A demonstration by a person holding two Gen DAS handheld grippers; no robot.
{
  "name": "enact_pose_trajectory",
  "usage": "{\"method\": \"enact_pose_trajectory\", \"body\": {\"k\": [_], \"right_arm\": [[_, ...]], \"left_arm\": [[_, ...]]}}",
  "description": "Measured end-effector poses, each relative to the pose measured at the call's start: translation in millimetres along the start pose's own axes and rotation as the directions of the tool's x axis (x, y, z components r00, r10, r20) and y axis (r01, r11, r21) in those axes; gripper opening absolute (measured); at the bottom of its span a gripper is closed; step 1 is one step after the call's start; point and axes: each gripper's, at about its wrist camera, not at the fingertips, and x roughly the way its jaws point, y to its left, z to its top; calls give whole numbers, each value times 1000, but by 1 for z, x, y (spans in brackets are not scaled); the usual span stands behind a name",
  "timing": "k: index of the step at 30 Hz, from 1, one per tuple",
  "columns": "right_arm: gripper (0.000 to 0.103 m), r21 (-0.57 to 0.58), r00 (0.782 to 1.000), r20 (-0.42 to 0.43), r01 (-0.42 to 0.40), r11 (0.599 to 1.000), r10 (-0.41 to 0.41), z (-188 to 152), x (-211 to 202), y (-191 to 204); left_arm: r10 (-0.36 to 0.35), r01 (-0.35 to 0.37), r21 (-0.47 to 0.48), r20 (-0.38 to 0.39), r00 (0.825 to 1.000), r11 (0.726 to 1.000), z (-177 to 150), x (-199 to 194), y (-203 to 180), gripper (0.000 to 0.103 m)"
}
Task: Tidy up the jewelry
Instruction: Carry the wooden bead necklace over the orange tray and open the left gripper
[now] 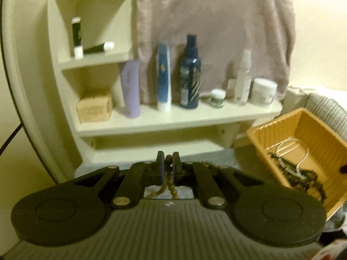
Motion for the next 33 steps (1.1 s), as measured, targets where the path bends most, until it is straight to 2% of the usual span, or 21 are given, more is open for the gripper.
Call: {"method": "enact_pose_trajectory", "body": {"k": [10, 18, 25, 33], "right_arm": [[13, 0, 1000, 1, 0, 1000, 0, 0, 0, 0], [13, -1, 1000, 2, 0, 1000, 0, 0, -1, 0], [13, 0, 1000, 3, 0, 1000, 0, 0, -1, 0], [13, 5, 1000, 7, -4, 1000, 3, 0, -2, -1]], "left_arm": [[-94, 93, 19, 71, 993, 995, 34, -16, -15, 5], [-187, 183, 41, 130, 974, 982, 61, -25, -36, 5], [-279, 273, 61, 182, 943, 960, 87, -32, -65, 5], [-412, 397, 111, 228, 882, 911, 114, -39, -111, 5]]}}
